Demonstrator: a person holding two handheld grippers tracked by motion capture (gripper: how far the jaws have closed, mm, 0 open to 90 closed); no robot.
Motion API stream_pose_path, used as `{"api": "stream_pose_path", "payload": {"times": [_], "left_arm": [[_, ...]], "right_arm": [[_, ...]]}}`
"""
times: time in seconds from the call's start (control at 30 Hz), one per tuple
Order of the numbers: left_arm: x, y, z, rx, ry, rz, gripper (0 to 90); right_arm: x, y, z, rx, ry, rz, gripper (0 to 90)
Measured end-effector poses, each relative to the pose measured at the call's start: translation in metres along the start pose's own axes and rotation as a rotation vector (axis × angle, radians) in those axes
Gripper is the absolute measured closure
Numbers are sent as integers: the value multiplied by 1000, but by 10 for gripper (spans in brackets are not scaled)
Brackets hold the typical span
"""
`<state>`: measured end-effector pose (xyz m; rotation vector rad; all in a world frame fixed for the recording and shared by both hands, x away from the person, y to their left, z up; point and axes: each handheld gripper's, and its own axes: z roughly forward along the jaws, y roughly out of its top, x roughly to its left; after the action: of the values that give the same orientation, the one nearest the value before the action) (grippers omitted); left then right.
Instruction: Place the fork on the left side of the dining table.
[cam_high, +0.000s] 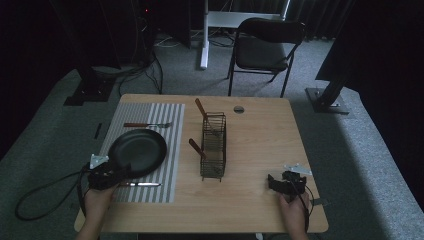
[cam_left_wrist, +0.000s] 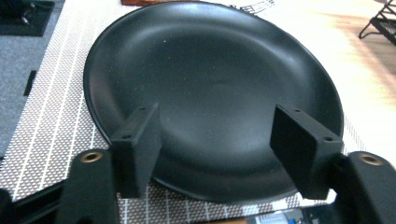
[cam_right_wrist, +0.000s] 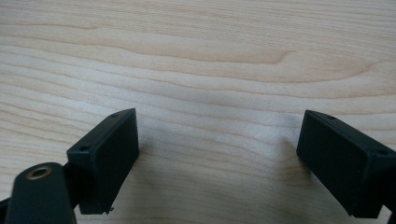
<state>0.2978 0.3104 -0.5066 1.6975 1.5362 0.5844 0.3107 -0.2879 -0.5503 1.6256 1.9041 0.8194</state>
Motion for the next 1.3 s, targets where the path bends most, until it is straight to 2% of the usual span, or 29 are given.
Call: {"api": "stream_pose_path", "payload": {"times": [0.1,0.17,0.3,0.33,0.37,0.57,0.63,0.73,0.77,0.87,0.9,0.97,1.07,1.1,1.13,1.23,1.3], "left_arm": [[3,-5,-4,-10,-6,-24,330],[3,-10,-5,-7,-6,-22,296],[-1,-18,-7,-23,8,-5,296],[-2,-23,-7,-11,-16,-23,296],[-3,-25,-7,-4,-16,-22,296],[-12,-33,-14,-4,17,13,270],[-14,-36,-16,8,36,14,159],[-16,-42,-19,31,52,3,155],[-16,-43,-19,50,52,1,94],[-16,-47,-19,86,48,-20,76],[-16,-47,-19,102,39,-24,0],[-16,-49,-18,113,48,-25,0],[-17,-51,-17,96,84,-35,0],[-17,-51,-17,96,84,-35,0],[-18,-53,-15,89,107,-30,0],[-18,-56,-11,94,131,-12,0],[-17,-56,-8,95,144,-21,0]], "right_arm": [[0,0,0,0,0,0,126],[0,0,0,1,0,0,126],[0,0,0,1,1,3,125],[0,0,0,1,1,3,126],[0,0,0,1,0,2,125],[0,0,0,1,0,2,126],[0,0,0,1,0,2,126],[0,0,0,1,1,3,125],[0,0,0,1,0,2,125],[0,0,0,1,0,2,125],[0,0,0,1,0,2,125],[0,0,0,1,1,3,126],[0,0,0,1,1,3,125],[0,0,0,1,1,3,125],[0,0,0,1,1,3,125],[0,0,0,1,1,2,125],[0,0,0,0,0,2,125]]}}
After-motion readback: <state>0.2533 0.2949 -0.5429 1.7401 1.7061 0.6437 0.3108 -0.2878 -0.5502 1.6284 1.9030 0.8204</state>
